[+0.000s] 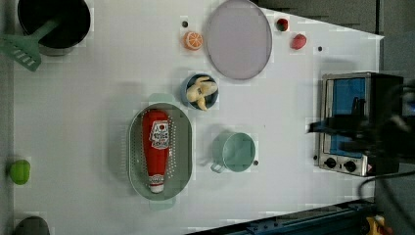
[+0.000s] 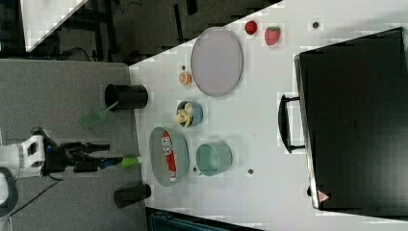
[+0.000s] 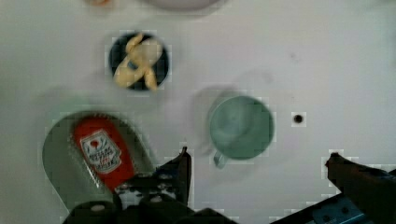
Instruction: Pick ketchup from strainer and place it on the table
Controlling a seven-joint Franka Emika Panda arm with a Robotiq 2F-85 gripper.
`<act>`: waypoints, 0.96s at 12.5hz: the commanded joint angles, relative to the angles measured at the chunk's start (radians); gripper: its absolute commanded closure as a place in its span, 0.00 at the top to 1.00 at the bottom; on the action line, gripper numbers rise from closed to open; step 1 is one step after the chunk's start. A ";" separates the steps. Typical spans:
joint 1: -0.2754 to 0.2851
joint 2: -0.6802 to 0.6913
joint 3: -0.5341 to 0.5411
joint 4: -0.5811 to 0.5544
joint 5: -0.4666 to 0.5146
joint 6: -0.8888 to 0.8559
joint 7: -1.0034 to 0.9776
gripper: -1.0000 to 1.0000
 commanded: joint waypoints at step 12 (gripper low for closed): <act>0.023 0.270 0.326 -0.261 -0.050 0.611 0.051 1.00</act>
